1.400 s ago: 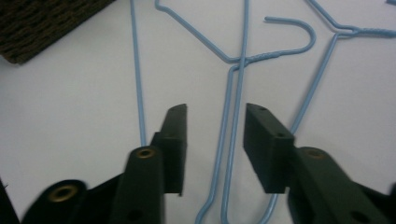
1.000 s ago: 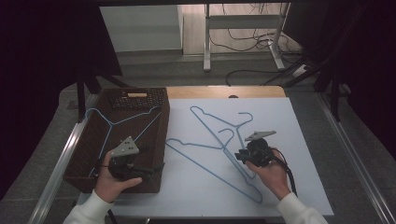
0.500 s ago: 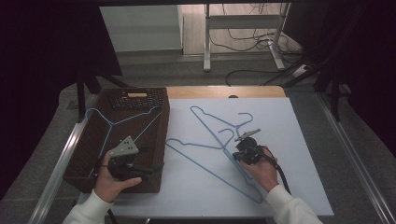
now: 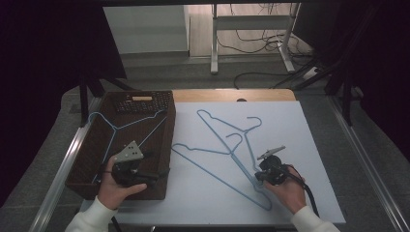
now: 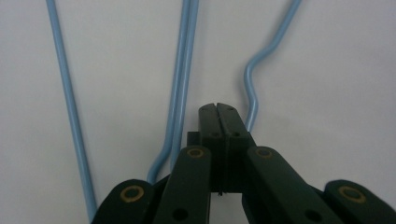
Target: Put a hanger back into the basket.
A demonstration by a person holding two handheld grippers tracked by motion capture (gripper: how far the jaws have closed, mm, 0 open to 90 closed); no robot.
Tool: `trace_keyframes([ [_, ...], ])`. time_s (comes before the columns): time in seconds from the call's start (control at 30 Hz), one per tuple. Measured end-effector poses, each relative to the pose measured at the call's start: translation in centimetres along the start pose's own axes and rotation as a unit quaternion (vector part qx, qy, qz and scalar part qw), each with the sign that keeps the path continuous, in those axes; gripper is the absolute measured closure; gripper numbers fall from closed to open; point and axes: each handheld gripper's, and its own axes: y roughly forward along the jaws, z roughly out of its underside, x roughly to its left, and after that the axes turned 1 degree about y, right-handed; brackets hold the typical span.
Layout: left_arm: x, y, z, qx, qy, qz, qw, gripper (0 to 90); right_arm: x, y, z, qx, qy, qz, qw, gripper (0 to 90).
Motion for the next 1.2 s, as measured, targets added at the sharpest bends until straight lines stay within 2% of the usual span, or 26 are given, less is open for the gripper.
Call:
trace_keyframes([
  [0.37, 0.1, 0.1, 0.0, 0.0, -0.001, 0.001, 1.0, 15.6, 0.0, -1.0, 1.8, 0.019, 0.002, -0.005, 0.9998, 90.0],
  [0.57, 0.1, 0.1, -0.1, -0.001, -0.001, 0.002, 1.0, 15.6, -0.9, -2.4, 4.0, 0.024, 0.013, 0.003, 0.9996, 90.0],
  [0.7, 0.2, 0.3, -0.1, 0.002, -0.002, 0.001, 1.0, 15.6, -1.5, -3.1, 5.4, 0.024, 0.022, -0.001, 0.9995, 90.0],
  [0.87, 0.3, 0.3, -0.1, 0.001, -0.002, 0.001, 1.0, 15.6, -2.0, -4.1, 6.9, 0.032, 0.025, 0.003, 0.9992, 90.0],
  [1.0, 0.3, 0.3, -0.1, 0.001, -0.003, 0.001, 1.0, 15.6, -2.7, -4.9, 8.2, 0.038, 0.034, 0.011, 0.9986, 90.0],
  [1.13, 0.3, 0.3, -0.1, 0.002, -0.002, 0.001, 1.0, 15.6, -3.3, -5.5, 9.0, 0.041, 0.042, 0.012, 0.9982, 90.0],
  [1.2, 0.3, 0.3, -0.2, 0.001, -0.002, 0.001, 1.0, 15.6, -3.3, -5.4, 8.8, 0.036, 0.038, 0.013, 0.9986, 90.0],
])
